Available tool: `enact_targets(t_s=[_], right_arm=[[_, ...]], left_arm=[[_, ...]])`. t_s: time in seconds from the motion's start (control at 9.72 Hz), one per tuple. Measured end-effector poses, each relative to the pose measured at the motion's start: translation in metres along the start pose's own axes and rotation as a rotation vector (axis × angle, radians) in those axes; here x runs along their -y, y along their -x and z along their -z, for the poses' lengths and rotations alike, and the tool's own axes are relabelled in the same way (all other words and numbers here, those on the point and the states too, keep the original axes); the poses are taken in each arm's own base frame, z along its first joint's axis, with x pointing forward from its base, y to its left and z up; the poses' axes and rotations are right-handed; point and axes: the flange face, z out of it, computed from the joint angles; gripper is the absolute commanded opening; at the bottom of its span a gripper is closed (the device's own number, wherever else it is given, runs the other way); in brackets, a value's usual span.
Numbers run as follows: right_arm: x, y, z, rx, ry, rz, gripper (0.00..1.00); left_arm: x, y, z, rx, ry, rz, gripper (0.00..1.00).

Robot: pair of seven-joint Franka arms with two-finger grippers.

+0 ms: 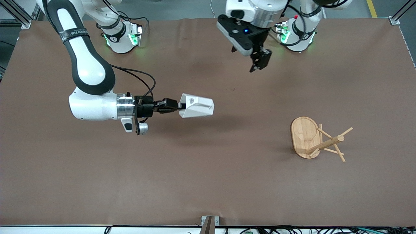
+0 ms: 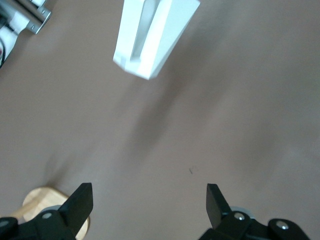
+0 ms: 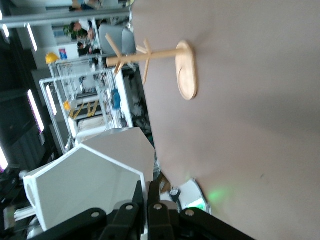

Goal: Hang cup on rack
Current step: 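Lift the cup with the right gripper while the left gripper approaches, then grasp the cup's base with the left gripper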

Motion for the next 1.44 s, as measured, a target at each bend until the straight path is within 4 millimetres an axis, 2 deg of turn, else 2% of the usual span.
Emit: enact_targets(t_s=[0.21,0.41,0.82,1.44], right_arm=[[0.006,0.01,-0.009,0.091,-0.037,0.0,0.02],[0.008,0.017,-0.015,0.142,-0.052,0.002,0.02],[0.013,0.023,-0.028,0.176,-0.058,0.008,0.02],[0.014,0.024,-0.03,0.18,-0.059,0.009,0.02]], left_arm=[[-0.004,-0.017,-0.023,-0.028,0.009,-0.129,1.0],[0.0,-0.025,-0.04,-0.035,0.016,-0.186,1.0],[-0.017,-0.032,-0.049,-0.04,0.063,-0.22,1.0],[-0.009,-0.036,-0.06,-0.063,0.079,-0.29,1.0]])
